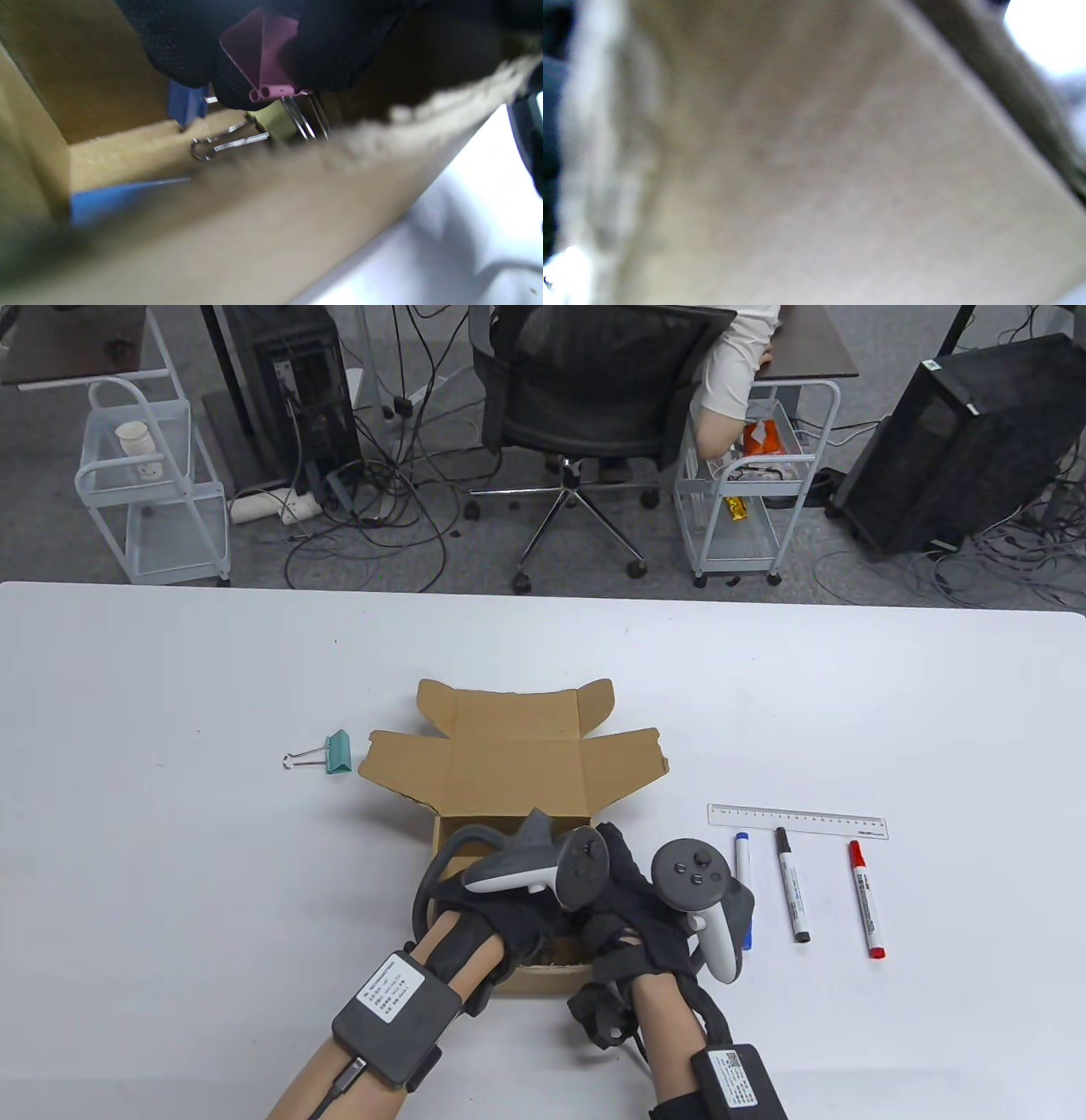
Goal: Open four flaps of mailer box and unpack office supplies
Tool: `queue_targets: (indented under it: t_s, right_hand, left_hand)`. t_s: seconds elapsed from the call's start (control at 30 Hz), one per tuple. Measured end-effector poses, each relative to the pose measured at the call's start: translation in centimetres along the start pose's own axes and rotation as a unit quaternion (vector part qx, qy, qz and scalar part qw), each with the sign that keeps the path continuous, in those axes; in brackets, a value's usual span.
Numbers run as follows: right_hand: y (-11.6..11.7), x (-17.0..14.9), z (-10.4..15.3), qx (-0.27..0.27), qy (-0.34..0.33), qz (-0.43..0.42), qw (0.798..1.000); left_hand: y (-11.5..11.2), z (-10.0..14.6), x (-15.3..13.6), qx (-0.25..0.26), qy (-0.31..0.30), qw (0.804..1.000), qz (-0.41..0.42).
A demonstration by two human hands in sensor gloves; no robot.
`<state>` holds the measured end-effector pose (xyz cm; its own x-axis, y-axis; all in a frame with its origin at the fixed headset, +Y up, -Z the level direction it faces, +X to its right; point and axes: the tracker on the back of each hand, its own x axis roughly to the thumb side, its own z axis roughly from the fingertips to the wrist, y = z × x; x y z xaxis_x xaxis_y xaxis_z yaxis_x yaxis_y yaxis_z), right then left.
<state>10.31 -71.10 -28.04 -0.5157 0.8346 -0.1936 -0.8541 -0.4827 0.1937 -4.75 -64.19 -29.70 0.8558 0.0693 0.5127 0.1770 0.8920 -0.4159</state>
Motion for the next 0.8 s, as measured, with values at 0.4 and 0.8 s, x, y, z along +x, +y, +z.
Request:
queue_targets:
  t_s: [0.4,0.8]
  right_hand:
    - [0.1,0.1,0.1,-0.01,0.004,0.007,1.0]
    - [0.0,0.0,0.2,-0.017,0.008,0.007,1.0]
  left_hand:
    - [6.7,7.7,-9.4,0.101,0.018,0.993,0.059]
    - [3.7,9.5,-27.2,0.107,0.203,0.964,0.136]
